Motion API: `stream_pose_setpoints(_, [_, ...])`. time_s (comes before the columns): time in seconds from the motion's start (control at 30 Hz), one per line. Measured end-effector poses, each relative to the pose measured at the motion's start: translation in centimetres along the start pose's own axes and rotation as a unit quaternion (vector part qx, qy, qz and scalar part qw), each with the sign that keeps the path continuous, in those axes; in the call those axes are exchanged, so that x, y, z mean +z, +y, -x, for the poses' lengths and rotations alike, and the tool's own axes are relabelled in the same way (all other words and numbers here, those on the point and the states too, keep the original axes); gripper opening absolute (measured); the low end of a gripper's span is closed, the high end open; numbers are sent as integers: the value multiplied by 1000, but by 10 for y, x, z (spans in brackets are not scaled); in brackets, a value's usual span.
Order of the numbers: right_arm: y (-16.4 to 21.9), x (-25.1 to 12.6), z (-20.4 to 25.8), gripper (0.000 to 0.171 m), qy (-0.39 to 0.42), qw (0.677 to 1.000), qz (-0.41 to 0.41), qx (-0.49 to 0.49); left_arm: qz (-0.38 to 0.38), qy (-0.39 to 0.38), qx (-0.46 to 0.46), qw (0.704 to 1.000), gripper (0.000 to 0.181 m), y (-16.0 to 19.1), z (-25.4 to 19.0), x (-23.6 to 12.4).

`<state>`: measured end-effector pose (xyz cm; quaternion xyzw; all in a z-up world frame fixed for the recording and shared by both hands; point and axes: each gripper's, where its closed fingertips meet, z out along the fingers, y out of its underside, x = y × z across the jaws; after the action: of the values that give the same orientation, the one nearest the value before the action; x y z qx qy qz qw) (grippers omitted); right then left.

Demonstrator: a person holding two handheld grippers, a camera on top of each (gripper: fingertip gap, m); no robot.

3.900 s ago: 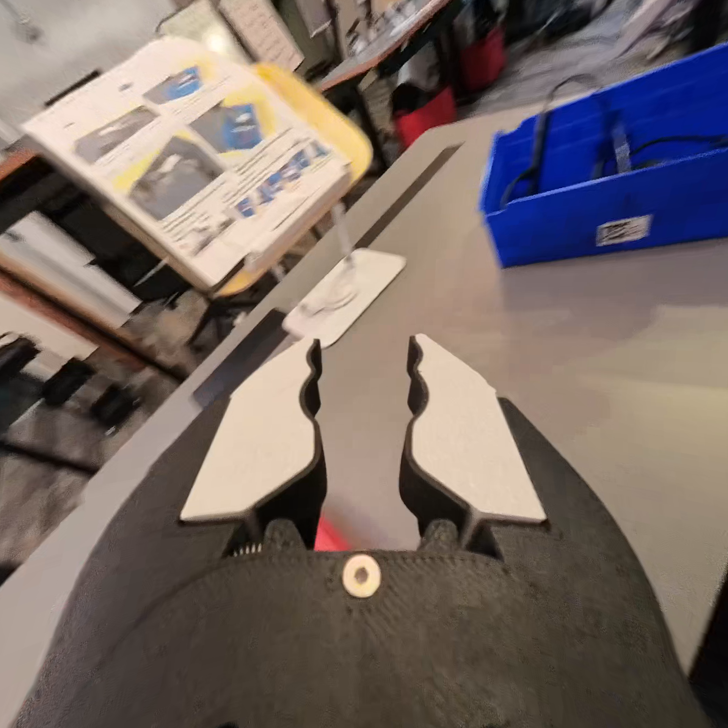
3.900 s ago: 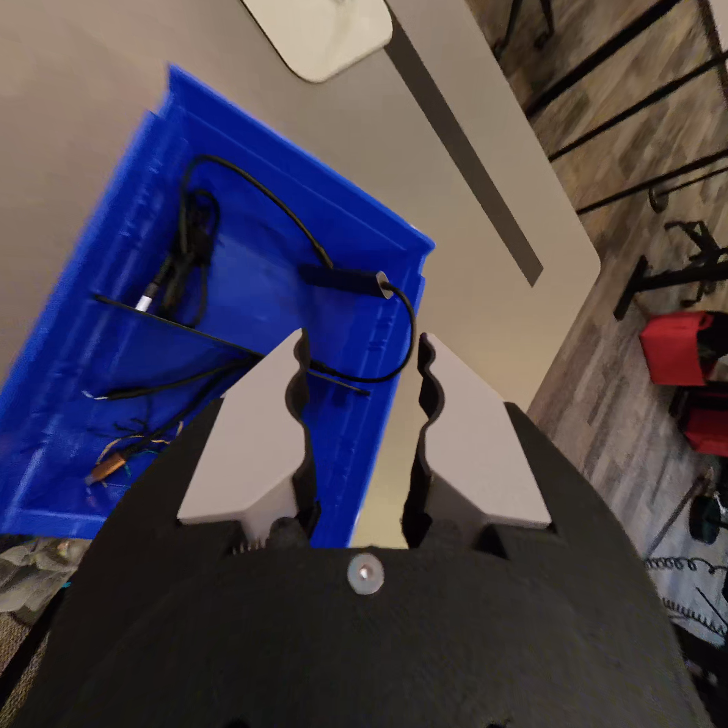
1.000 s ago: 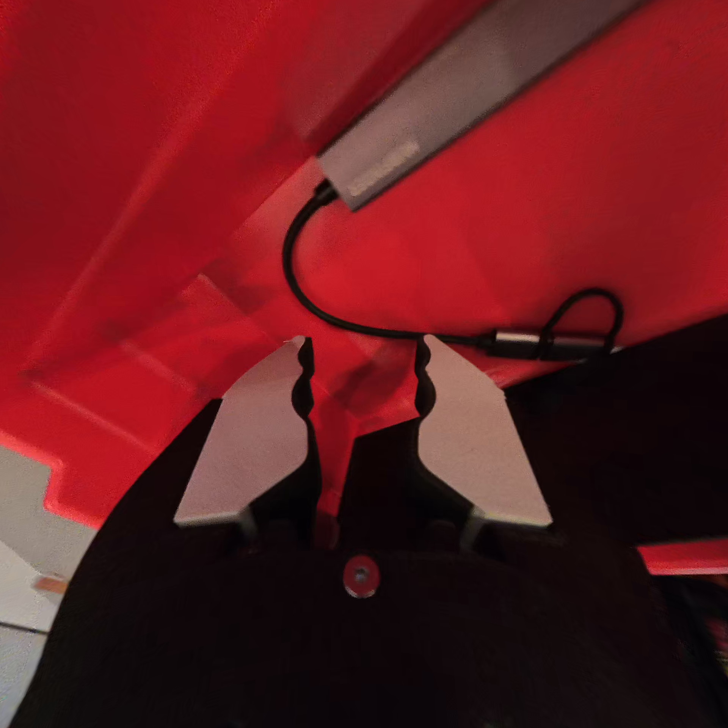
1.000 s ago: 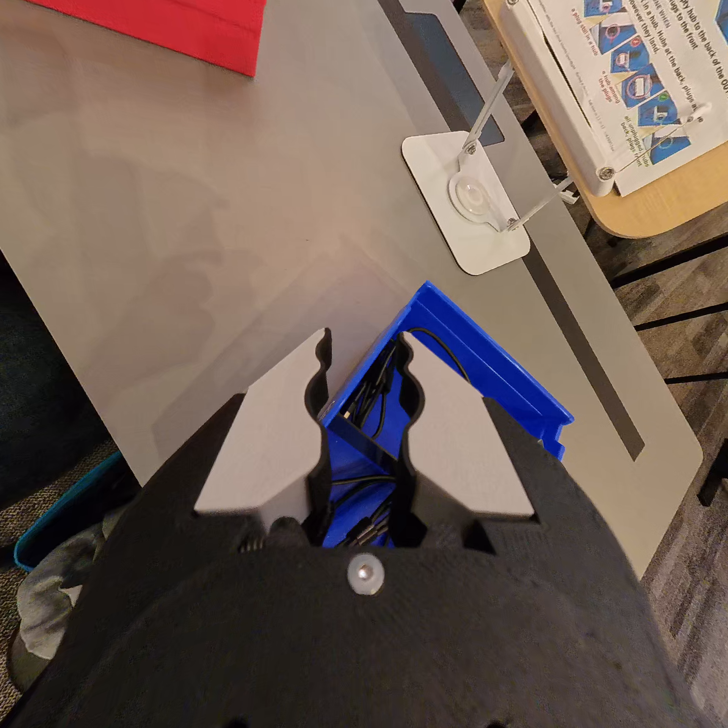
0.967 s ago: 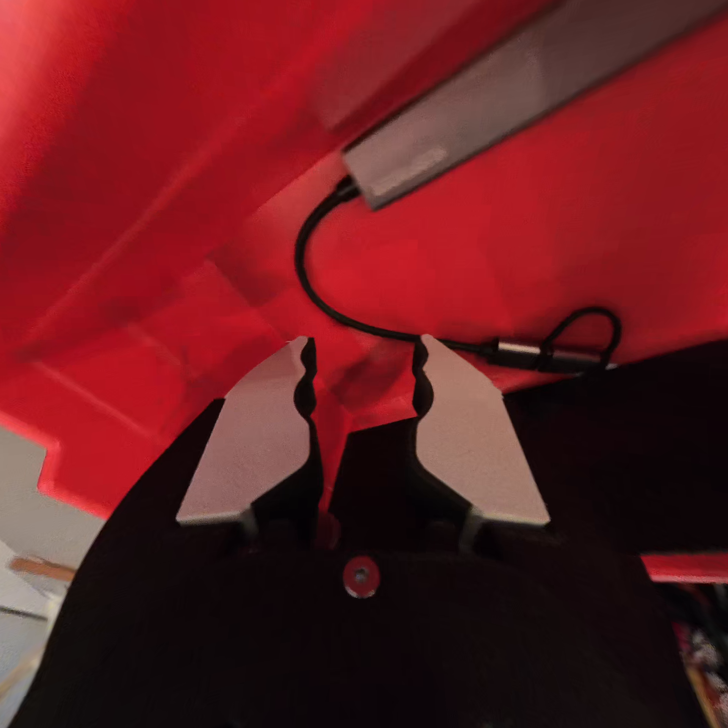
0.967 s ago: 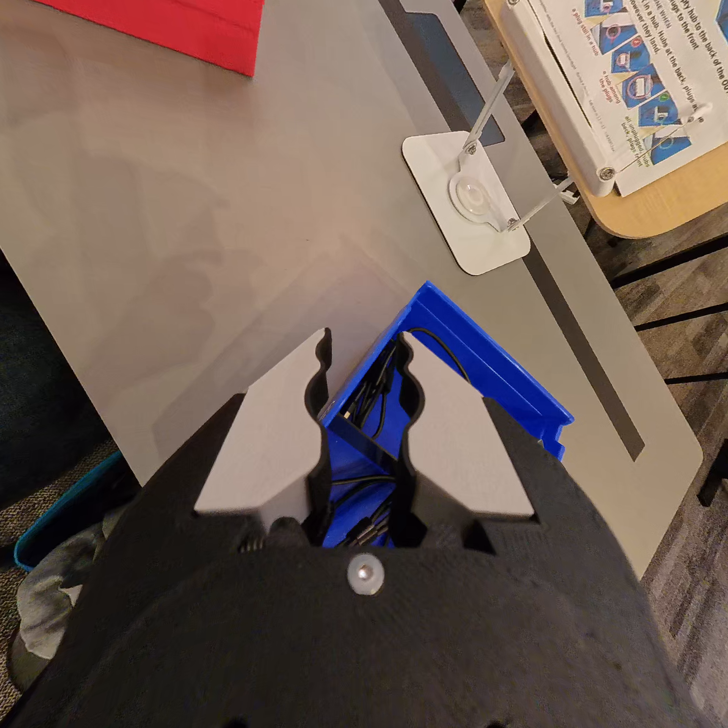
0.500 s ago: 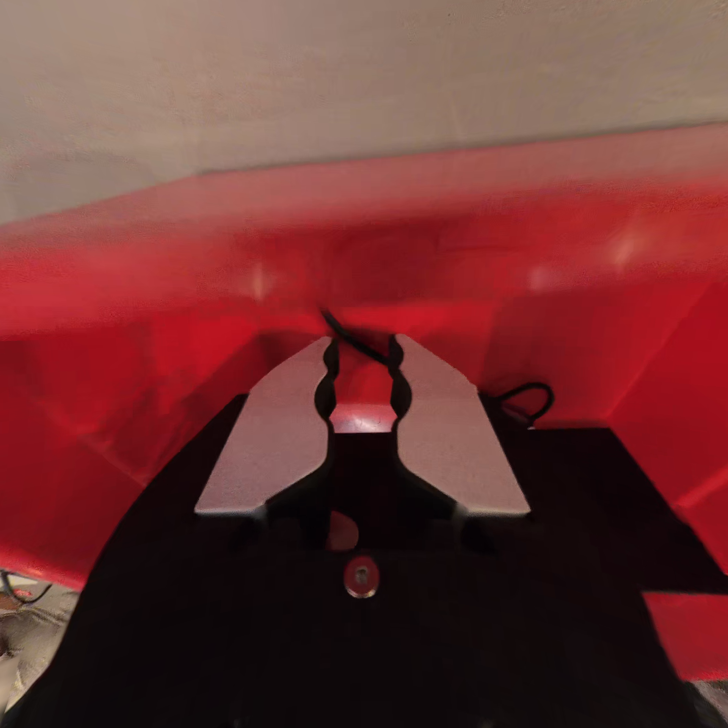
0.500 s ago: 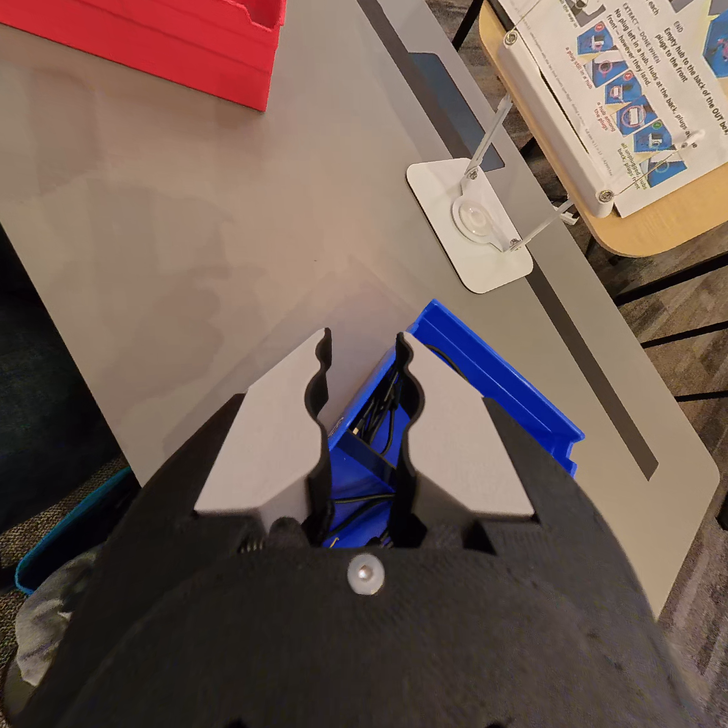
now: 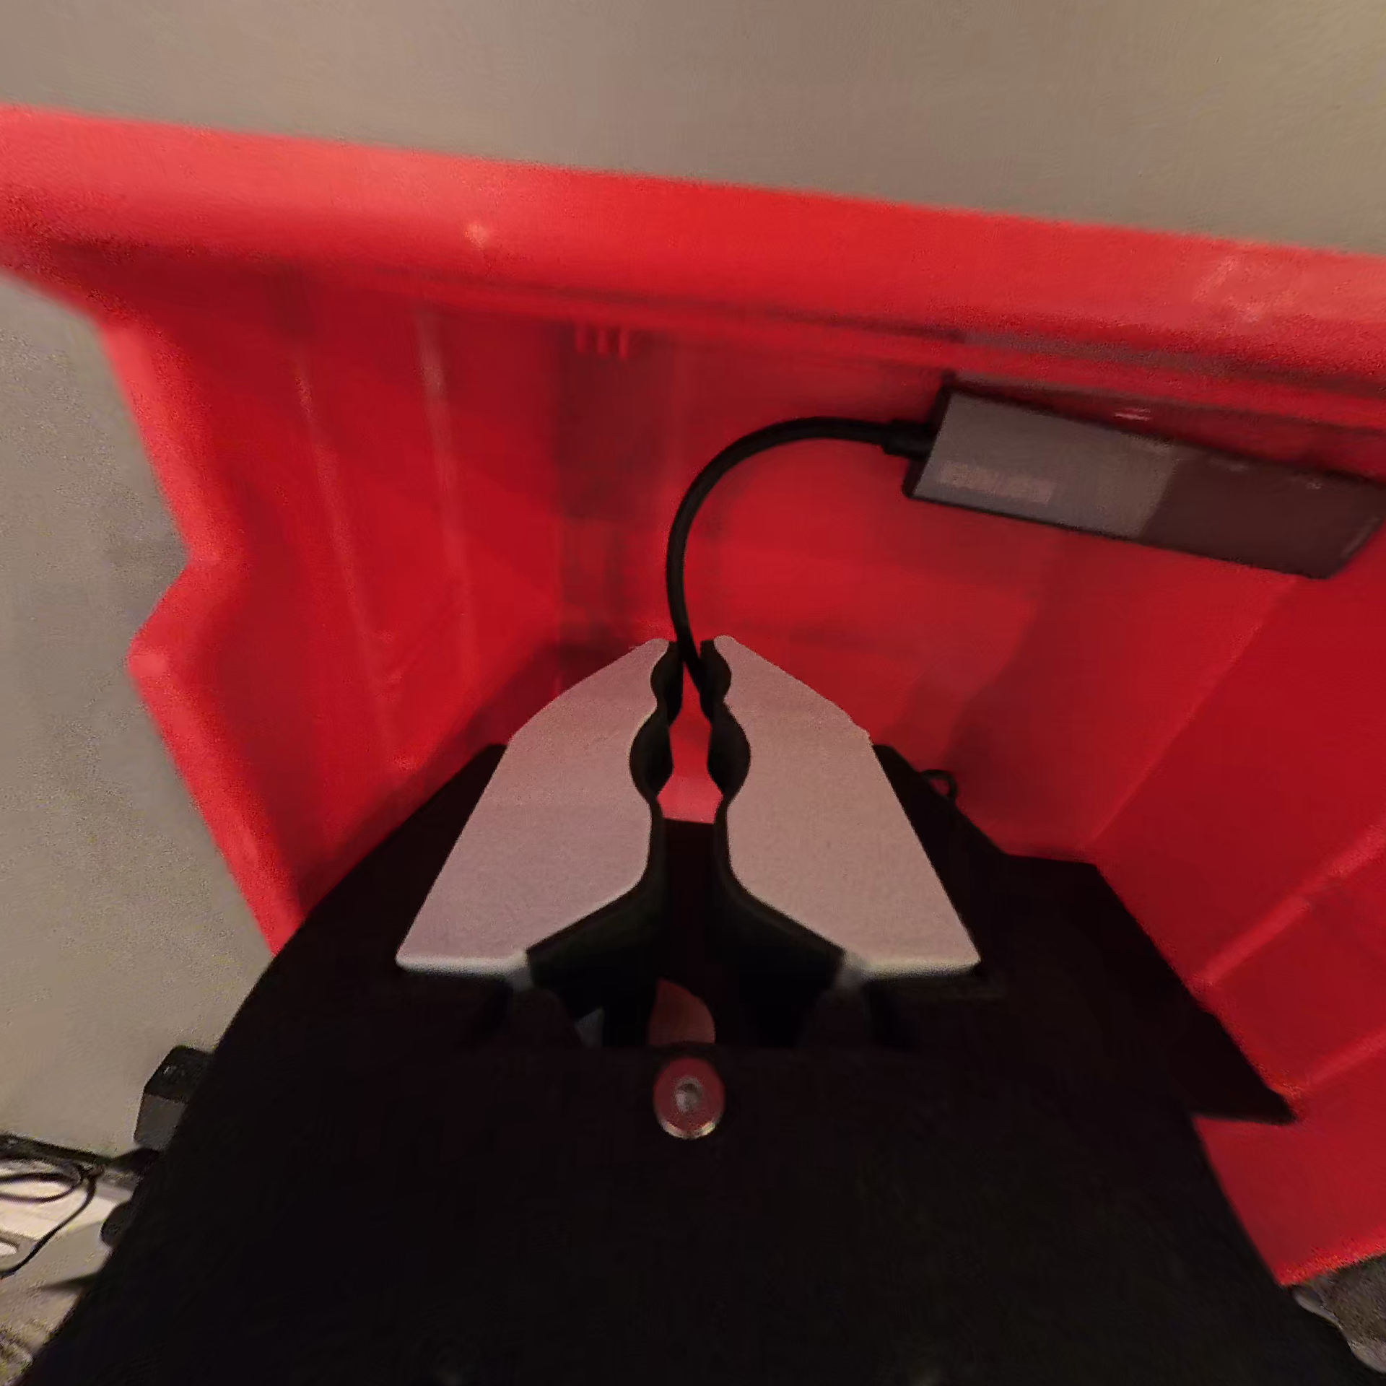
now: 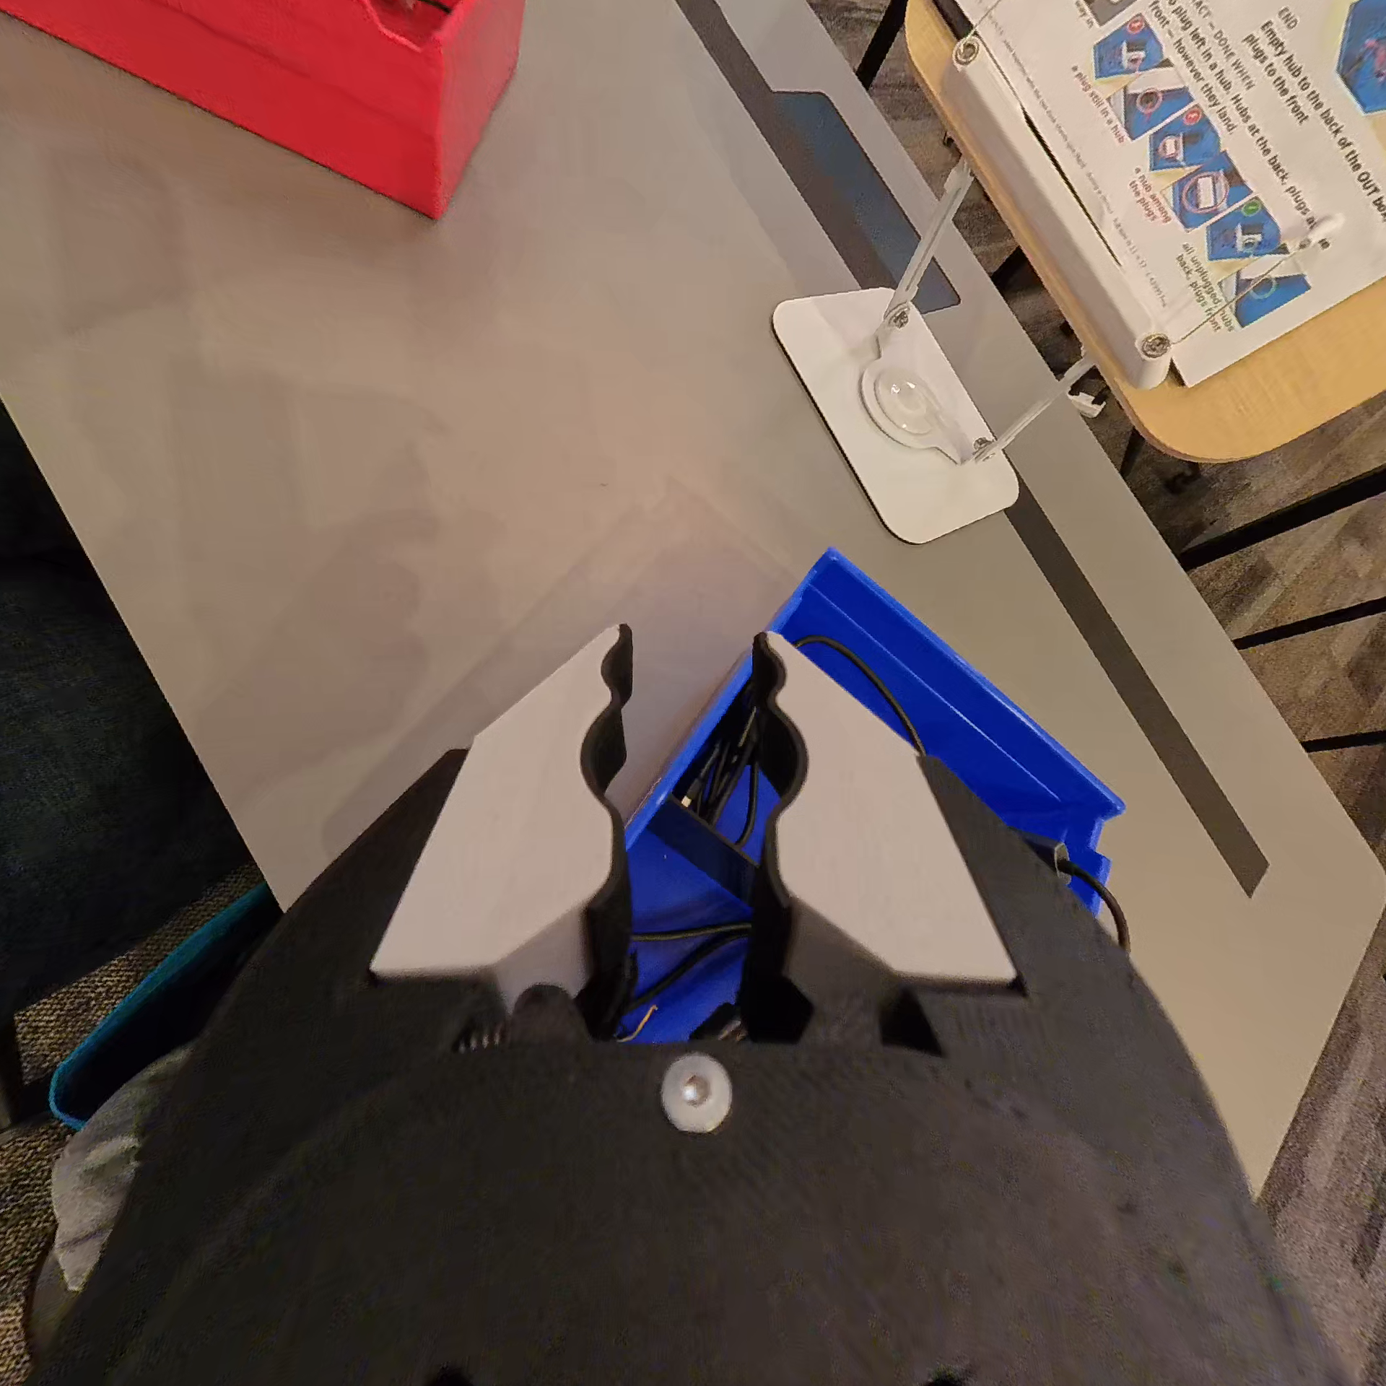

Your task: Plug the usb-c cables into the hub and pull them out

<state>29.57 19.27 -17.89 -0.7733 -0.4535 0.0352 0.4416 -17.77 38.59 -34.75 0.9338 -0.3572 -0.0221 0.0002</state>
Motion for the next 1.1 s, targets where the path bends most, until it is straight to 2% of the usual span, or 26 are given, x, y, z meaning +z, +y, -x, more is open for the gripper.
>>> stream_pose_setpoints(0.17, [-7, 6, 5, 29, -6, 1000, -5, -3, -49, -9, 2, 999, 4, -9, 0, -22])
stream_pose_setpoints(0.43, [-10, 6, 11, 29, -11, 1000, -7, -7, -173, -11, -26, 984, 3, -19, 4, -82])
stream_pose_setpoints(0.57, [-11, 4, 13, 29, -11, 1000, -11, -6, -242, -44, -29, 969, 3, -19, 8, -128])
stream_pose_setpoints(0.8, [-9, 6, 22, 30, -19, 1000, -15, -2, -373, -118, -24, 920, 2, -13, 7, -226])
stream_pose_setpoints(0.97, [-9, 9, 35, 32, -28, 999, -17, 2, -439, -130, 16, 889, 2, -20, -33, -285])
stream_pose_setpoints(1.1, [-14, 13, 50, 35, -42, 999, -23, 0, -453, -115, 80, 880, 2, -38, -94, -299])
